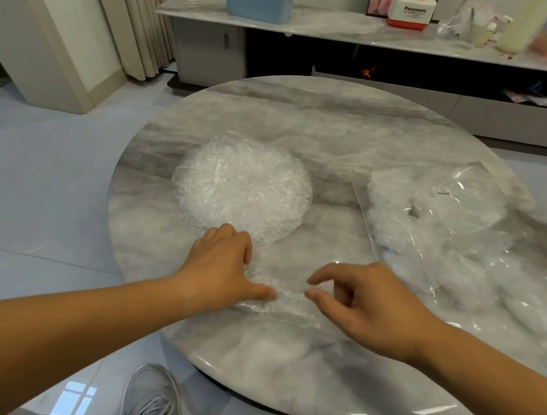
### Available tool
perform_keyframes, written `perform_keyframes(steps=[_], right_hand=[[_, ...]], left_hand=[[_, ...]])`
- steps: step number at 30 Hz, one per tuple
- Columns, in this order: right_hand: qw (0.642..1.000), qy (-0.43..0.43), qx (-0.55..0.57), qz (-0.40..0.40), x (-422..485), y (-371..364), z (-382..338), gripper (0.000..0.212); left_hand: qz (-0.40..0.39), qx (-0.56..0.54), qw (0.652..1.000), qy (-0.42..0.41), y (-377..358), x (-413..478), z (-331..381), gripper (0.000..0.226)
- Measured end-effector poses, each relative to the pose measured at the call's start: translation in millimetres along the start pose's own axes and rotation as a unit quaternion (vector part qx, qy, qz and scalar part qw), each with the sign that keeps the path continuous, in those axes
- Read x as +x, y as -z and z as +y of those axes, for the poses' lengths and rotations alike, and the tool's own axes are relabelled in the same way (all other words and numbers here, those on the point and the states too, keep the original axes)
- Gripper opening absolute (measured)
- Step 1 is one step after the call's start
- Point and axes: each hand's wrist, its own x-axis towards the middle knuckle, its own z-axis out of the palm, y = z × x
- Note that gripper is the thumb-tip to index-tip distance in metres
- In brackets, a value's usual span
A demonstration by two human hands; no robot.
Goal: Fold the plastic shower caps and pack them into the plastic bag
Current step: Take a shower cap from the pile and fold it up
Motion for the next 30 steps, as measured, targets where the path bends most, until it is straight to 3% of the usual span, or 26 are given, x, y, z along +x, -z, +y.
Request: perform_keyframes(steps=[1,3,8,11,14,16,19,21,23,25,28,30], right_hand=[[0.998,0.028,-0.012,0.047,1.8,-2.7,-1.4,0.027],[0.994,0.082,-0.039,0.057,6.6,-12.8,-0.4,0.031],[0.994,0.064,-0.016,-0.092,8.6,-35.9,8.0,0.041],[0.987,0.061,-0.048,-0.139,4.9,-38.9,10.1,0.056],[0.983,0.070,-0.080,-0.148,2.2,-39.7,8.8,0.063],[0.980,0.077,-0.108,-0.152,1.4,-41.6,6.9,0.062],[0.975,0.091,-0.145,-0.145,0.4,-43.1,4.4,0.060],[0.973,0.100,-0.154,-0.137,-1.2,-44.8,3.2,0.055],[0.976,0.109,-0.145,-0.123,-2.9,-44.4,2.9,0.044],[0.974,0.114,-0.140,-0.135,-4.2,-39.5,3.9,0.044],[0.985,0.095,-0.053,-0.134,-7.2,-27.4,8.2,0.044],[0.997,0.055,-0.005,-0.062,-9.6,-22.5,15.0,0.041]], left_hand=[[0.002,-0.002,1.000,0.000,0.1,-0.6,1.5,0.066],[-0.006,0.004,1.000,0.001,0.8,-1.8,4.5,0.073],[-0.049,0.146,0.987,0.040,11.8,-3.7,9.6,0.081],[-0.080,0.141,0.985,0.057,17.8,-4.8,8.6,0.066],[-0.105,0.021,0.993,0.053,17.5,-3.8,7.3,0.047],[-0.117,-0.141,0.980,0.074,17.8,-5.1,12.0,0.038],[-0.151,-0.402,0.894,0.128,20.6,-10.3,25.3,0.024],[-0.177,-0.508,0.829,0.153,20.1,-12.1,32.3,0.013],[-0.196,-0.564,0.784,0.170,16.8,-12.3,35.6,0.005],[-0.204,-0.580,0.767,0.185,11.8,-13.1,36.7,0.016],[-0.207,-0.569,0.774,0.189,3.7,-15.4,38.1,0.021],[-0.205,-0.551,0.789,0.178,-0.3,-15.9,39.5,0.019]])
